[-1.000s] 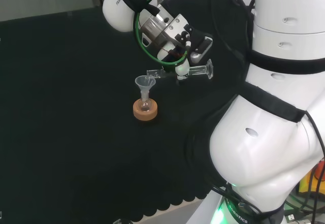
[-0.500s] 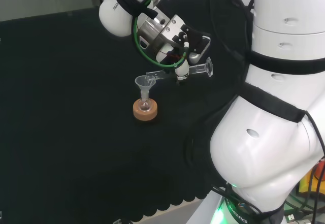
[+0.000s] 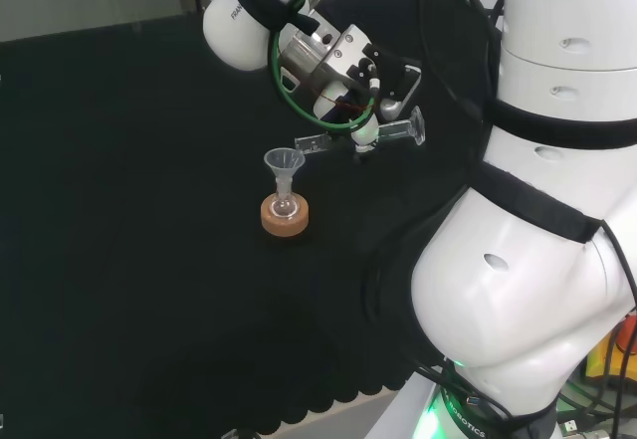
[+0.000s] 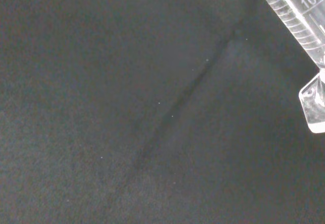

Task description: Pour the water from the graduated cylinder into the round-bottom flask.

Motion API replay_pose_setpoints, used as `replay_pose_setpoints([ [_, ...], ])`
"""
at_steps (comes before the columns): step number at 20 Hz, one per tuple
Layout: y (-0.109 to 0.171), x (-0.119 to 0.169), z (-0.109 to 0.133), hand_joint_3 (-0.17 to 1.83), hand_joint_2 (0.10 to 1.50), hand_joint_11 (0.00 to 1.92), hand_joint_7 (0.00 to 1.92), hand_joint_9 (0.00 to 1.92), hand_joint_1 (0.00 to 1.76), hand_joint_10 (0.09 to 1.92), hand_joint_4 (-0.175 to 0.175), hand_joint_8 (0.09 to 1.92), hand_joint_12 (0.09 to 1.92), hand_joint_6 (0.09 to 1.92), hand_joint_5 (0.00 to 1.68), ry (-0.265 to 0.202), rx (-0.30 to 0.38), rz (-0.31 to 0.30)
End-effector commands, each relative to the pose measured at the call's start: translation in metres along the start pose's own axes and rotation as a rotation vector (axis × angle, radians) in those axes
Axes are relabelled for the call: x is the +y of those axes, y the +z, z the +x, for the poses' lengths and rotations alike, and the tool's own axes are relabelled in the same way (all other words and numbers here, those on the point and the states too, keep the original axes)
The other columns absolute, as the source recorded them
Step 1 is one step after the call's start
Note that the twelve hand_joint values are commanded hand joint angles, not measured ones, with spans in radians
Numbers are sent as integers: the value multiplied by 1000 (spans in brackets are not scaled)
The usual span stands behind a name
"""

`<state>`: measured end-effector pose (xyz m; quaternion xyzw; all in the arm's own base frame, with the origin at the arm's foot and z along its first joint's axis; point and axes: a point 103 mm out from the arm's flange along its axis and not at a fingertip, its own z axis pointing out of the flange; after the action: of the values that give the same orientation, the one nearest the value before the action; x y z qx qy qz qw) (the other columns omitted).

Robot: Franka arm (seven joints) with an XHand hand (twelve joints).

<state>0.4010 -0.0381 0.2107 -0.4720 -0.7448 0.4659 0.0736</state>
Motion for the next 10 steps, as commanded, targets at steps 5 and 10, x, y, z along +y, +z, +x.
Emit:
replay_pose_setpoints([
  [5,-2,-2,-2,1,1147,1303,1238,1436,1126,87,-137,341,721,1090,932,17,3,-5],
  [10,-4,-3,-2,1,1147,1303,1238,1436,1126,87,-135,341,721,1091,931,15,-14,-8],
])
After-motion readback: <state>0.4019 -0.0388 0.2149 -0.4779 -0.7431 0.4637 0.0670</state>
